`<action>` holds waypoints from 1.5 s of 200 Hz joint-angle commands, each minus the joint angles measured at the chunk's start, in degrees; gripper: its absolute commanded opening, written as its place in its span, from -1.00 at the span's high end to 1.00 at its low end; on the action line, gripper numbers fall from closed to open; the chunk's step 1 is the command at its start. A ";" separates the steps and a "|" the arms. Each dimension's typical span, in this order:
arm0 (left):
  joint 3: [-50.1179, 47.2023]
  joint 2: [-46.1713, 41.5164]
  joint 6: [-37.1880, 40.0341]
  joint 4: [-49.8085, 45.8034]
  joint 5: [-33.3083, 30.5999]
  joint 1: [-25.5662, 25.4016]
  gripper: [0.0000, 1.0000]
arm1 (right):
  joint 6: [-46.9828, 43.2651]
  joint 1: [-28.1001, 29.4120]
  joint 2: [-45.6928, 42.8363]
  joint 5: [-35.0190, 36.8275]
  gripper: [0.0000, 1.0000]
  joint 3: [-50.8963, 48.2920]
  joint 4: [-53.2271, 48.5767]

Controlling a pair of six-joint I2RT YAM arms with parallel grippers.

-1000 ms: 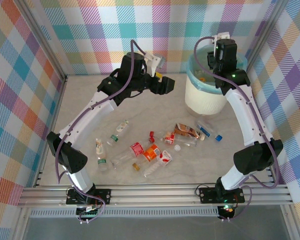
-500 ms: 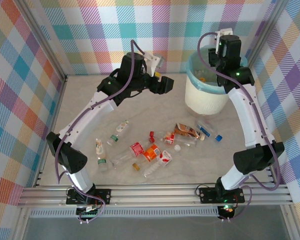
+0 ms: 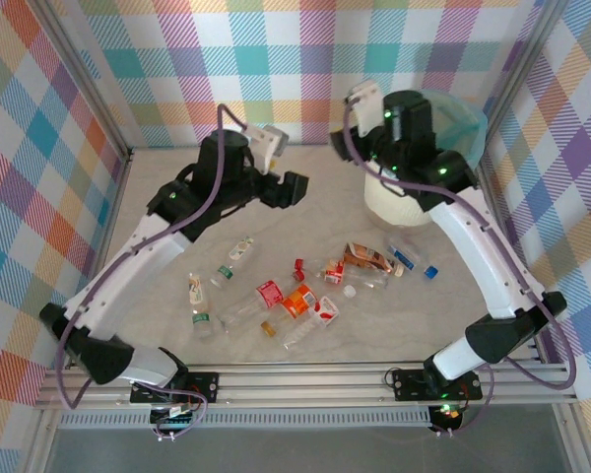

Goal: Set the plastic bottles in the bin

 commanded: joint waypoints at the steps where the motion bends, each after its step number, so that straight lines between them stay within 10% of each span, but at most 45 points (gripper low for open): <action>1: -5.88 -5.94 0.02 -1.66 -7.17 0.75 -0.70 | -4.21 4.01 0.96 -9.09 -0.25 -4.36 -2.72; 61: -19.52 -21.48 -5.60 -11.34 -16.86 6.31 -0.76 | -22.61 16.70 5.08 -22.51 -0.38 -15.95 -3.10; 100: -27.07 -30.83 -7.63 -14.05 -23.45 8.07 -0.78 | -41.80 26.39 11.40 -18.81 -0.55 -17.87 -3.06; 300: -39.38 -48.32 -16.87 -16.23 -32.10 8.36 -0.95 | -47.09 33.93 41.47 -9.67 -0.64 -1.50 -6.67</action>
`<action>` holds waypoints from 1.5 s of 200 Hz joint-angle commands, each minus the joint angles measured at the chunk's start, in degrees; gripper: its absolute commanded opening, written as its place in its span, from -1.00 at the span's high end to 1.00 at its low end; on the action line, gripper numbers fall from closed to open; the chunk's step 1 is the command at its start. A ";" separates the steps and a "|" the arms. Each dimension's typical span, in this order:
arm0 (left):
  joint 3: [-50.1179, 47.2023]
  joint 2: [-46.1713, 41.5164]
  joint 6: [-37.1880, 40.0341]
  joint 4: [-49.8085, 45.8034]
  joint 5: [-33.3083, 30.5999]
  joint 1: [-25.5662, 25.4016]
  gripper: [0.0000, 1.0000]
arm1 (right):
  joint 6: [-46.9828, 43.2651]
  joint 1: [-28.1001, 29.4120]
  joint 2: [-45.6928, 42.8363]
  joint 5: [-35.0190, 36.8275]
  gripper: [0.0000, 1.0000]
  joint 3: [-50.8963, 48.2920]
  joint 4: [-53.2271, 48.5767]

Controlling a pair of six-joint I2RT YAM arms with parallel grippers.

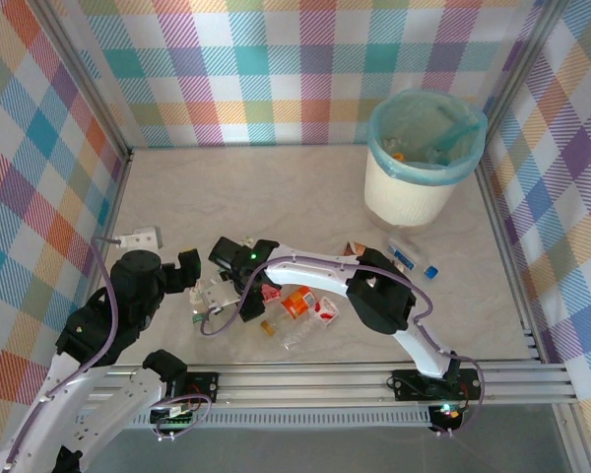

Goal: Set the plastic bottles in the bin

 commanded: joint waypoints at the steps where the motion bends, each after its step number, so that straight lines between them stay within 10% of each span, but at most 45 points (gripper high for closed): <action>1: -0.39 -0.85 -0.61 0.53 -0.95 0.48 -0.96 | -0.27 0.64 1.63 0.73 -0.64 1.49 -1.05; 159: -1.79 -2.48 1.09 0.17 -1.35 0.47 -0.95 | 3.37 2.41 8.54 -0.37 -0.41 9.49 -3.59; 300: 12.87 6.09 6.70 5.22 -2.28 0.47 -0.94 | 9.98 2.18 -8.84 -5.16 -0.06 7.12 -4.15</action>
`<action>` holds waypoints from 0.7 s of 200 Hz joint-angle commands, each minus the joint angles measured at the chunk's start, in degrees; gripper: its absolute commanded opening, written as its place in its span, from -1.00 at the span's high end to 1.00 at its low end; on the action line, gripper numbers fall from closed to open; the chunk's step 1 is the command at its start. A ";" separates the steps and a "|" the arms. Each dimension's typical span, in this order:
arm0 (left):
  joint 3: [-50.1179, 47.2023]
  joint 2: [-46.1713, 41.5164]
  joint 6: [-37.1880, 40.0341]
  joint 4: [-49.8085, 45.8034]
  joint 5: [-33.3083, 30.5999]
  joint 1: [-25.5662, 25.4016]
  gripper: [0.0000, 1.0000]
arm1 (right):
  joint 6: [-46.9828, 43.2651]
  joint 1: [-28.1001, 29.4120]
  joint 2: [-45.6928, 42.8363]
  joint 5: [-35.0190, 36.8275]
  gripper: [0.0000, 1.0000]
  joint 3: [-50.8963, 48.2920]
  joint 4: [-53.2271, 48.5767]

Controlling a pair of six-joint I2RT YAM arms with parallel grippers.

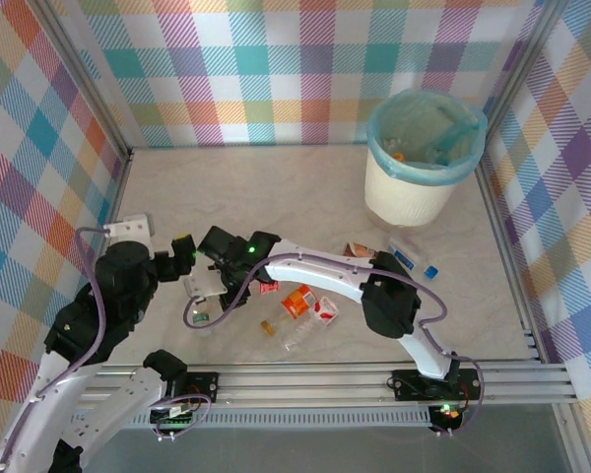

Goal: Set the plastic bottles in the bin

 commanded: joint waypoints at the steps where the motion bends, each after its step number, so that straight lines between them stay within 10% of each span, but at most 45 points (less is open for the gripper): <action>1: 4.86 2.44 3.06 3.06 -0.79 0.47 -0.94 | 1.56 0.30 -4.29 -3.02 -0.06 -0.09 -1.63; 140: 28.08 24.04 7.10 12.57 9.95 0.47 -0.89 | 16.71 -10.10 -24.05 -7.87 0.03 -0.80 1.67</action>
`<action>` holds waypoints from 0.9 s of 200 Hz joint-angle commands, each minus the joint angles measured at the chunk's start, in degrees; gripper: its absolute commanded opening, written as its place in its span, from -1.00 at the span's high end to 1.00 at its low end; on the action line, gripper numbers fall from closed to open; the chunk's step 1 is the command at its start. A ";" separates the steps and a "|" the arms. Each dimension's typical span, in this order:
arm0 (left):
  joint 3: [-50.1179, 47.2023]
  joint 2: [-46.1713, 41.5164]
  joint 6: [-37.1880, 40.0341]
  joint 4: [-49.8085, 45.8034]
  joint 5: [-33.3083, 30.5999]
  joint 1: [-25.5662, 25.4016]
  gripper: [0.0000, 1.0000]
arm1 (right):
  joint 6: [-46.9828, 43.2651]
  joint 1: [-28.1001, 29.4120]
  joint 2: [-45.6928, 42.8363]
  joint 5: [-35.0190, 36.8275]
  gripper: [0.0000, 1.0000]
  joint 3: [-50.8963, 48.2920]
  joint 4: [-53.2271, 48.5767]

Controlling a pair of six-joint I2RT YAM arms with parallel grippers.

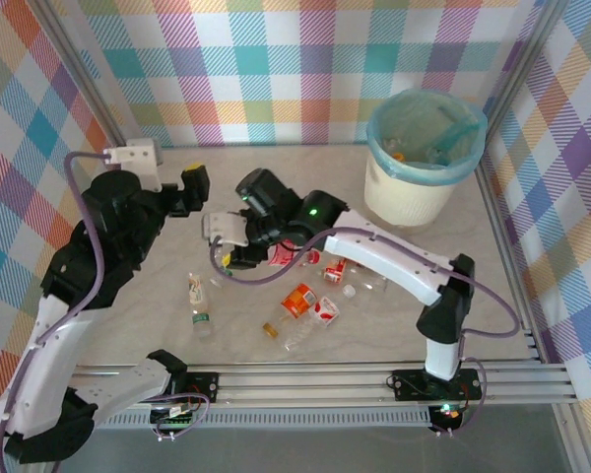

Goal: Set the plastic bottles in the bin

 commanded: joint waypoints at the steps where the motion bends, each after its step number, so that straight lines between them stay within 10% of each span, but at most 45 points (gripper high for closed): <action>1: 2.75 3.23 -0.74 3.70 4.35 0.47 -0.89 | 5.10 -2.44 -5.75 -1.83 0.04 -1.62 2.48; 104: 17.65 25.90 -9.36 7.91 27.14 0.06 -0.82 | 15.91 -25.69 -17.51 8.03 0.07 -4.87 20.14; 180: 17.55 28.99 -11.44 8.88 30.20 -2.77 -0.79 | 15.58 -37.91 -12.43 13.04 0.09 0.17 39.72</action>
